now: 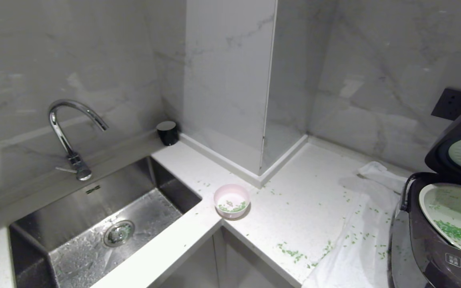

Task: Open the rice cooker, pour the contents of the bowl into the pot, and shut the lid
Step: Pour the water from the bowl into the rice cooker

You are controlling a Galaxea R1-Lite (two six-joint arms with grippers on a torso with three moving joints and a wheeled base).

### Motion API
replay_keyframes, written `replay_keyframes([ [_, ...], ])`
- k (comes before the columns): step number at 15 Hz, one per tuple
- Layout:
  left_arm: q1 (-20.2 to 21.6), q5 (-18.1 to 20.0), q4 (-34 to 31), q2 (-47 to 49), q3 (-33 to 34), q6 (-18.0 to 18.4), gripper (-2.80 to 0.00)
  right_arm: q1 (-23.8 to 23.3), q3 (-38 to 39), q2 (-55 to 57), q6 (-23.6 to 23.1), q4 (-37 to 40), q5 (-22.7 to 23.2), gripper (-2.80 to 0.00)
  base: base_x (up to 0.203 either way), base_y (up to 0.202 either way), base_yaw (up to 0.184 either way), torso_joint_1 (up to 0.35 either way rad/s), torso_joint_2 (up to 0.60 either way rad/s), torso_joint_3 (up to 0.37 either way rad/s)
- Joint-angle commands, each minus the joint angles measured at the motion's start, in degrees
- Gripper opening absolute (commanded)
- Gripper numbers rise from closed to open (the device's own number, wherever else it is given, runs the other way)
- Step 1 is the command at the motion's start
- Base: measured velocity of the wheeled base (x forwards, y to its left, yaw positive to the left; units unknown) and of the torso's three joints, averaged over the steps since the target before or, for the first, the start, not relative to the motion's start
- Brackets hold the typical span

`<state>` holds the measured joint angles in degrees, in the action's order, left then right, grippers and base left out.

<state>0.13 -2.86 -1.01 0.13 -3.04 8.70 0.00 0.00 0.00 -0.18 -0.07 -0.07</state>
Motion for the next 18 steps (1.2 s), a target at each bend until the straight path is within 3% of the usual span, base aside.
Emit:
replay_keyframes([
  [1, 0.0, 1.2, -0.5, -0.3, 1.1, -4.1, -2.80, 0.0, 0.0, 0.0, 0.0, 0.0, 0.1, -2.80, 0.000, 0.000, 0.000, 0.000, 0.00, 0.000],
  [3, 0.0, 3.1, -3.4, -0.3, 1.3, -4.3, -2.80, 0.0, 0.0, 0.0, 0.0, 0.0, 0.0, -2.80, 0.000, 0.000, 0.000, 0.000, 0.00, 0.000],
  [10, 0.0, 3.2, -3.4, -0.3, 1.4, -4.3, -2.80, 0.0, 0.0, 0.1, 0.1, 0.0, 0.0, -2.80, 0.000, 0.000, 0.000, 0.000, 0.00, 0.000],
  [15, 0.0, 3.2, -3.4, -0.3, 1.4, -4.1, -2.80, 0.0, 0.0, 0.0, 0.1, 0.0, 0.0, -2.80, -0.153, 0.000, -0.002, 0.003, 0.00, 0.002],
  [18, 0.0, 3.2, -3.4, -0.3, 1.4, -4.2, -2.80, 0.0, 0.0, 0.0, 0.0, 0.0, 0.1, -2.80, -0.030, 0.000, -0.001, -0.002, 0.00, 0.002],
])
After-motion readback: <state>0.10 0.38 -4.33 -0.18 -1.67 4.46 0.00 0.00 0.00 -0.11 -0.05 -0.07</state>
